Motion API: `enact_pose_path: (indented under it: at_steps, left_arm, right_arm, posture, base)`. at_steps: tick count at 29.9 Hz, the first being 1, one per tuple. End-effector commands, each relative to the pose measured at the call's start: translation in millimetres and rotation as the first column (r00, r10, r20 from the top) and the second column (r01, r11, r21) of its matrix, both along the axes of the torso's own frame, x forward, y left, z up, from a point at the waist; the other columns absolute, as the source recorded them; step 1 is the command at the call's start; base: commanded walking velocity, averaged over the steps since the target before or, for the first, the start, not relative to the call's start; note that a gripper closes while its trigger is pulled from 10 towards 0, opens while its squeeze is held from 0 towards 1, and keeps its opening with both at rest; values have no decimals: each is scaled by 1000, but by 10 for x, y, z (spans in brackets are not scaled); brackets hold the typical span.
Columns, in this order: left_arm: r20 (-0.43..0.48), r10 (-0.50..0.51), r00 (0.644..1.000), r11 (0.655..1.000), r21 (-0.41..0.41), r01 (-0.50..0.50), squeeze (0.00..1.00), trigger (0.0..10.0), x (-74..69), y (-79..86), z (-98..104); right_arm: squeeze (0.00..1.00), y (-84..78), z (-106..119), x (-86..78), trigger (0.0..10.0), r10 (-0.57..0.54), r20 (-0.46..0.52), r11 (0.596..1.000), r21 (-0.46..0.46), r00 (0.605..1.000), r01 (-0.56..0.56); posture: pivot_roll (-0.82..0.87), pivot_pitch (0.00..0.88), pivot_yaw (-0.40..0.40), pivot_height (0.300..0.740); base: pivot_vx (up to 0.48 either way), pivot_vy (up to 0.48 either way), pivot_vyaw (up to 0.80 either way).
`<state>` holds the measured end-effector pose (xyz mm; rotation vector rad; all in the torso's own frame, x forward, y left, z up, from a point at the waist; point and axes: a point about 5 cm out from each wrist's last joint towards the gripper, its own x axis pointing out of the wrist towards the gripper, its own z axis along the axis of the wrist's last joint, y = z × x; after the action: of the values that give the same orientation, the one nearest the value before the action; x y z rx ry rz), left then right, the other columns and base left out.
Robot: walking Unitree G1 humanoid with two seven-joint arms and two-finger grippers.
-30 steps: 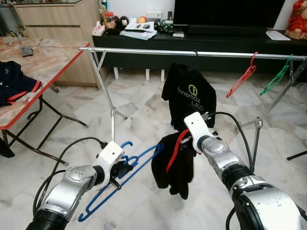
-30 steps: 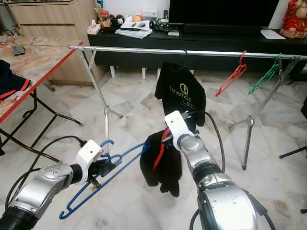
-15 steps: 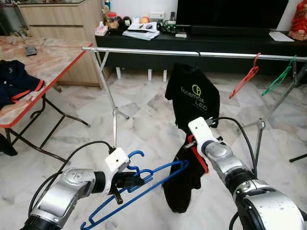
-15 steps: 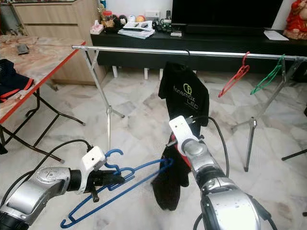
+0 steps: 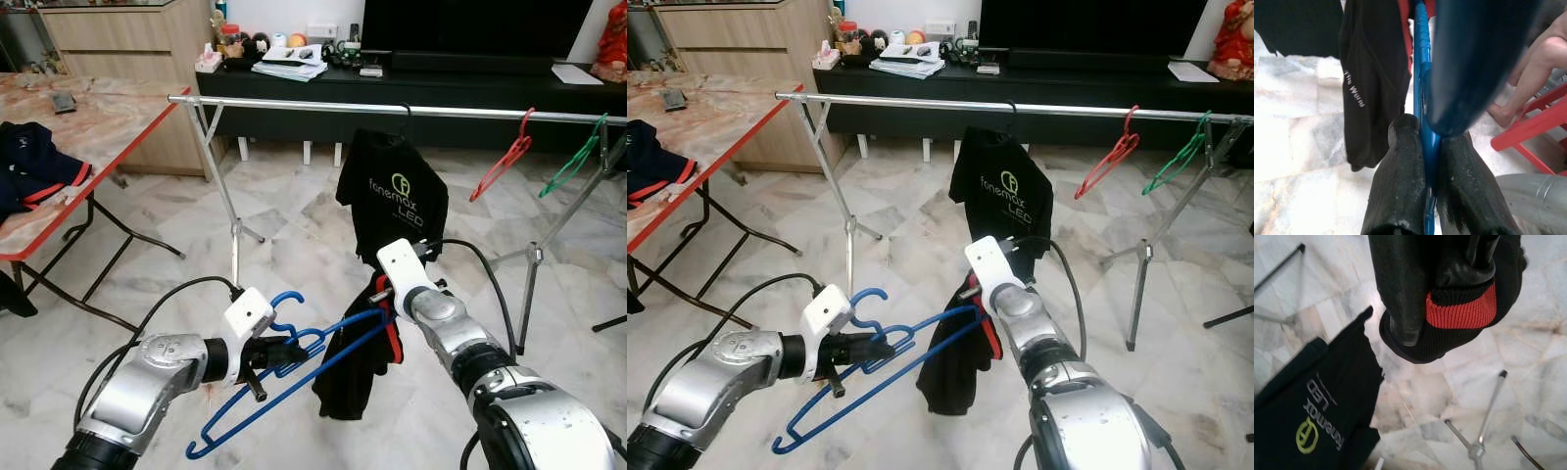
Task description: Hang hanger
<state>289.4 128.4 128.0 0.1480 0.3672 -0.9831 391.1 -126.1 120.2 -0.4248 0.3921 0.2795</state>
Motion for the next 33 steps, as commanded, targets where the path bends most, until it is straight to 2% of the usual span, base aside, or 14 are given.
enact_pose_path:
  at_steps: [1, 10, 15, 18, 23, 33]
  left_arm:
    - [21, 24, 1000, 999, 31, -24, 0, 10000, 34, 31, 24]
    - [18, 116, 993, 989, 95, -117, 0, 10000, 111, 60, -42]
    - [20, 235, 972, 964, 121, -236, 0, 10000, 198, 125, -79]
    - [24, 257, 966, 955, 147, -258, 0, 10000, 209, 175, -101]
    - [41, 304, 952, 941, 145, -307, 0, 10000, 233, 238, -98]
    - [61, 331, 942, 929, 154, -336, 0, 10000, 267, 259, -99]
  right_arm:
    - [0, 54, 158, 66, 10000, 7, 48, 999, 33, 999, -8]
    - [0, 69, 199, 83, 10000, 6, 60, 999, 37, 998, -9]
    - [0, 72, 195, 81, 10000, 6, 59, 999, 37, 998, -8]
    - [0, 51, 183, 77, 10000, 0, 57, 999, 33, 998, -1]
    - [0, 3, 154, 67, 10000, -7, 50, 1000, 21, 999, 6]
    - [0, -68, 117, 54, 10000, -21, 43, 1000, -6, 999, 21]
  posture:
    - [94, 69, 10, 740]
    - [93, 69, 7, 740]
    - [94, 69, 6, 740]
    - [94, 69, 5, 740]
    - [93, 70, 3, 740]
    - [91, 66, 4, 740]
  base:
    - [0, 0, 0]
    - [0, 0, 0]
    - [0, 0, 0]
    - [0, 0, 0]
    - [0, 0, 0]
    - [0, 0, 0]
